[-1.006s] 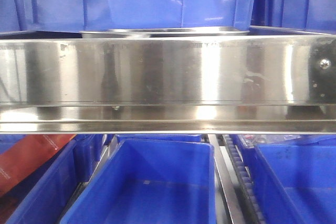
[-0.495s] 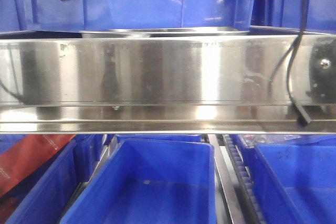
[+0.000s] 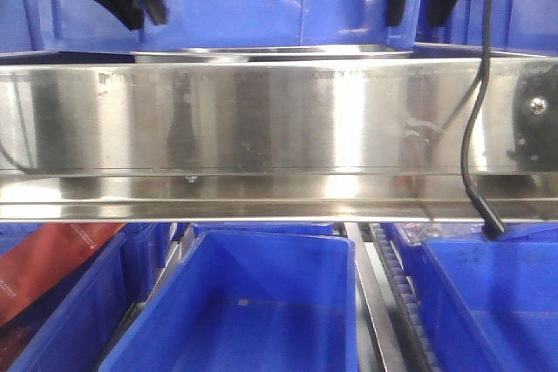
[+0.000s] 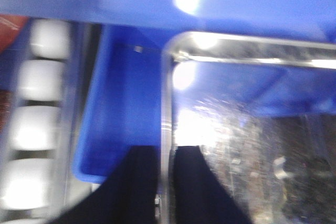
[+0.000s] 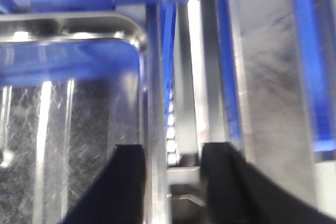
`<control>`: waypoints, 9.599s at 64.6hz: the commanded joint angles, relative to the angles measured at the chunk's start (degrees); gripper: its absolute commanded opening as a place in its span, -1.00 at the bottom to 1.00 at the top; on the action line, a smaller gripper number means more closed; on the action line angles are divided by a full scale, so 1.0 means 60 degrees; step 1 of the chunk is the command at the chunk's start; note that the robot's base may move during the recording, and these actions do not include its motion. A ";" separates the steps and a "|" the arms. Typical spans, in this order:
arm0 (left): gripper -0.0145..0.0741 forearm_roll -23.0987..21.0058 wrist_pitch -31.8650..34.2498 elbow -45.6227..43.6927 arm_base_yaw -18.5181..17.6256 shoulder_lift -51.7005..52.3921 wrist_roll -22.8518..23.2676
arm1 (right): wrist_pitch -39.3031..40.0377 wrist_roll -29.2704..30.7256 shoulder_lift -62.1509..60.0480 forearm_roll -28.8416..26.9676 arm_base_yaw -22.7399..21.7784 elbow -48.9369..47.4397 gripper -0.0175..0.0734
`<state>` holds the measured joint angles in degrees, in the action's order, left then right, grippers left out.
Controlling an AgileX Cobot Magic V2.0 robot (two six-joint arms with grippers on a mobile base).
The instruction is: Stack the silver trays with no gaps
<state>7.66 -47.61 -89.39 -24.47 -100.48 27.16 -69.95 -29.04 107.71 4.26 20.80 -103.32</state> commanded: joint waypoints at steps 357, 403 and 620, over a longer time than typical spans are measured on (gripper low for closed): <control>-0.71 0.5052 -0.1816 -0.1818 -0.3496 0.3866 0.3332 | -0.0003 -0.2063 -0.4244 0.4836 0.3515 -0.1028 -0.62; -0.71 0.5052 -0.1816 -0.1818 -0.3496 0.3866 0.3332 | -0.0003 -0.2063 -0.4244 0.4836 0.3515 -0.1028 -0.62; -0.71 0.5052 -0.1816 -0.1818 -0.3496 0.3866 0.3332 | -0.0003 -0.2063 -0.4244 0.4836 0.3515 -0.1028 -0.62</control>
<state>36.81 -59.92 -99.73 -44.96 -77.59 47.11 -71.85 -41.59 82.97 31.77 41.84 -108.91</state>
